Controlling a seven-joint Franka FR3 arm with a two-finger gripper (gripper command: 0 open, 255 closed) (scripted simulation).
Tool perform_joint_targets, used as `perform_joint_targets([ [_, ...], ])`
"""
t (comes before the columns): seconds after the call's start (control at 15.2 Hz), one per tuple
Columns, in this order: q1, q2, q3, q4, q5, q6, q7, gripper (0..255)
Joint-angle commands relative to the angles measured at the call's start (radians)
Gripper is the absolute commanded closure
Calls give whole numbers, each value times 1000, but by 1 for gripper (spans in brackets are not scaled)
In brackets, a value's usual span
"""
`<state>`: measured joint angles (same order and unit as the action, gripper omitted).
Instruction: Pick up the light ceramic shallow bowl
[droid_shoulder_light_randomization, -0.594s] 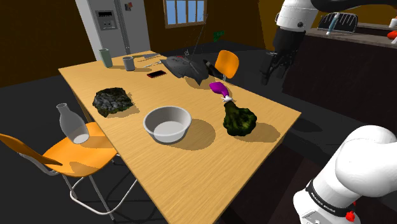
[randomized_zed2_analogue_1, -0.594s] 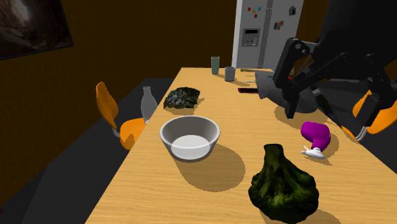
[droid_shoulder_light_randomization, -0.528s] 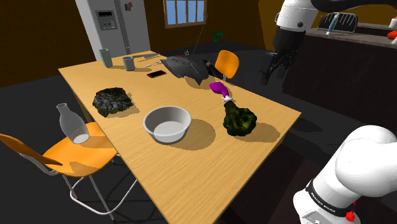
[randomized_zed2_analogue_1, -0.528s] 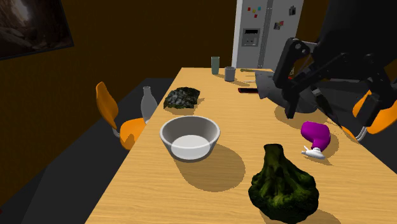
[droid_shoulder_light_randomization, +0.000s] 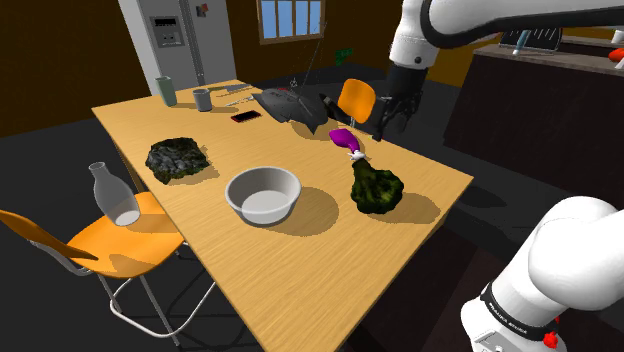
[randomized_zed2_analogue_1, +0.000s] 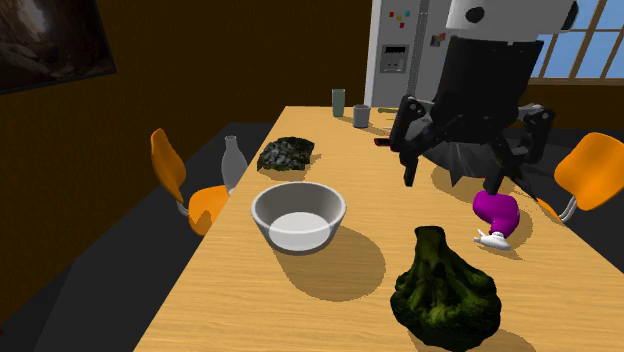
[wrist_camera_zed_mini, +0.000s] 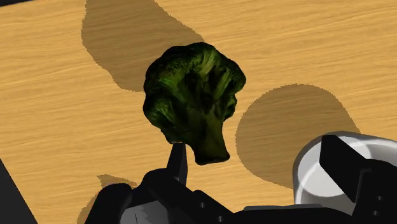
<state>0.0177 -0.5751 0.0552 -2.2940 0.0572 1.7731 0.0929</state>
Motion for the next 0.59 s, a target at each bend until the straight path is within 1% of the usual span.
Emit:
perform_joint_targets([
  [0.0,8,71,7,12,9,60,-5,0],
  [0.53,33,356,31,138,32,225,-32,0],
])
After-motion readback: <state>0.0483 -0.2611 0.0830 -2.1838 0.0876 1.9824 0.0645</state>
